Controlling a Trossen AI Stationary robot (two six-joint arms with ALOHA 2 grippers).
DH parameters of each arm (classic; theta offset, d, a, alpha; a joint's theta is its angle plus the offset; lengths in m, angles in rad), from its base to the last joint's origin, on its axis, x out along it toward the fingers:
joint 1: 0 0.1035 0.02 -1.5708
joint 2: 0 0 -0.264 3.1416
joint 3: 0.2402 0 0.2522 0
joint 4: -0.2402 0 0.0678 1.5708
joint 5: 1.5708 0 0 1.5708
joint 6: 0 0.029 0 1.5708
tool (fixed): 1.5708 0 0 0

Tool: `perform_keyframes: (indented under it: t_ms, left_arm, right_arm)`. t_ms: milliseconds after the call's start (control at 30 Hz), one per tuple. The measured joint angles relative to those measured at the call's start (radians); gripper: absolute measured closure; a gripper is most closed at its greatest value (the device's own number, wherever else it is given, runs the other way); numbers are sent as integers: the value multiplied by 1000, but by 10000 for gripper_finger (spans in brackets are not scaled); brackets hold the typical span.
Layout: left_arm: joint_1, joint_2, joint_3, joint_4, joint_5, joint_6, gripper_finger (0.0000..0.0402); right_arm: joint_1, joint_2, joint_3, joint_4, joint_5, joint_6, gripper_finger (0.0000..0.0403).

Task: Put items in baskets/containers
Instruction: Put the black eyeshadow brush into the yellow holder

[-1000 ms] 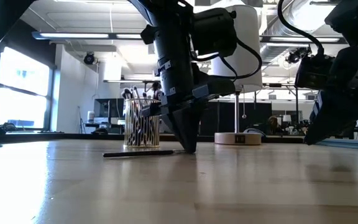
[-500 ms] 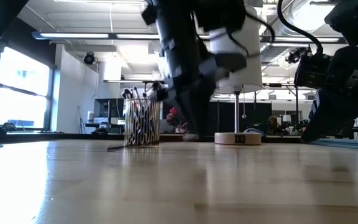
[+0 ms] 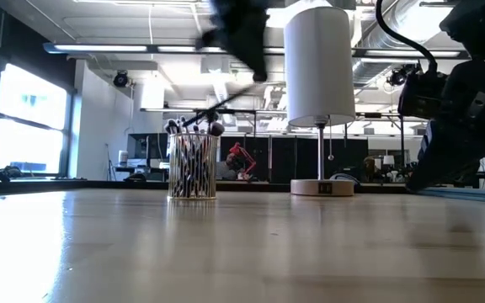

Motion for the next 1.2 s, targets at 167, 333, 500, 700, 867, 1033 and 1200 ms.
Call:
perform_keyframes:
  t_ms: [167,333,500,700,867,1033,1200]
  left_arm:
    - [-12,-183,-75,-67,-169,-24,401]
    - [-27,-415,-277,49,-275,-20,401]
    - [-10,-617,-551,357,-290,63,401]
    - [73,-785,-861,810,-162,228,401]
    - [207,-843,-1031,1113,58,329,401]
    - [370,-845,-1101,1207,287,378,401]
    - [499,-800,-1117,1212,480,442,401]
  right_arm:
    - [0,1,0,17,1,4,398]
    - [0,2,0,40,23,18,398]
    - [-2,2,0,47,50,19,398]
    - [-2,1,0,67,104,21,398]
    - [-2,1,0,89,162,22,400]
    - [-2,1,0,118,189,69,400]
    - [-2,1,0,121,238,134,400]
